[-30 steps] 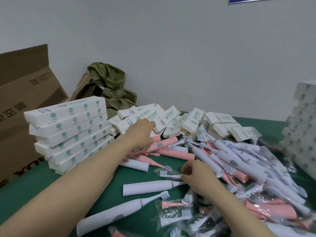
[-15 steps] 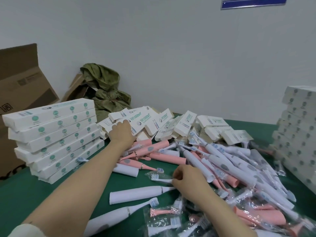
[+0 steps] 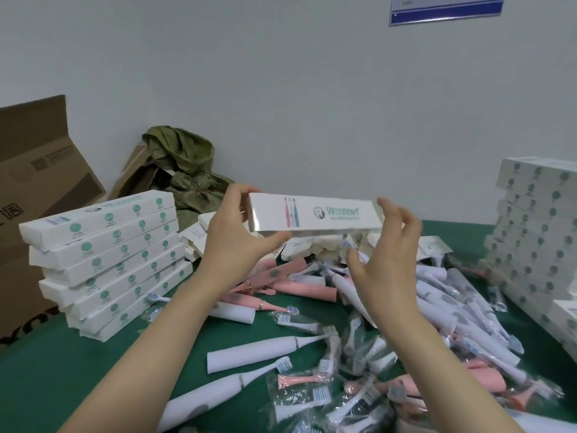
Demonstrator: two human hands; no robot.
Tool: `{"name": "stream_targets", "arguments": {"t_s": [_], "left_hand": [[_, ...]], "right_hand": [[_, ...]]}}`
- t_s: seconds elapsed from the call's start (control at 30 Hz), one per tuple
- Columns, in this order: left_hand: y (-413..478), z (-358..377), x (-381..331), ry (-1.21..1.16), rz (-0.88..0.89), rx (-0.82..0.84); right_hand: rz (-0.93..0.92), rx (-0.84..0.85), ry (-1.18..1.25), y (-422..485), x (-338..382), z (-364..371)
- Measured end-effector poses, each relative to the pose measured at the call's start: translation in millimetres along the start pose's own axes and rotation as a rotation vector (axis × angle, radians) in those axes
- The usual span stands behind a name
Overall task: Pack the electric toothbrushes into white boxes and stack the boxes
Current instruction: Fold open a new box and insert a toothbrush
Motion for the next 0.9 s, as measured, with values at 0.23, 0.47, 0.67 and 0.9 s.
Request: {"name": "stream_targets", "arguments": {"t_s": [0.23, 0.47, 0.67, 0.9], "left_hand": [[2, 24, -68, -0.386, 0.161, 0.022], [-2, 56, -85, -0.376, 0.161, 0.044], [1, 72, -92, -0.099, 0.209, 0.068], [-2, 65, -84, -0.051, 0.253, -0.043]], "right_hand": [[-0.061, 0.349, 0.132, -6, 27, 6], [-0.038, 0.466, 0.169, -9, 38, 8], [0.17, 0.369, 0.294, 1, 25, -5], [0.302, 0.53, 0.686, 16, 36, -24]]}}
Point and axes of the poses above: each hand's wrist, its own y-axis towards the middle knuckle, its own z-axis out of the palm, x = y × z, the point moved 7 cm from there along y, towards the middle knuckle, and after that the axes turned 14 degrees about z, right-handed, at the moved point
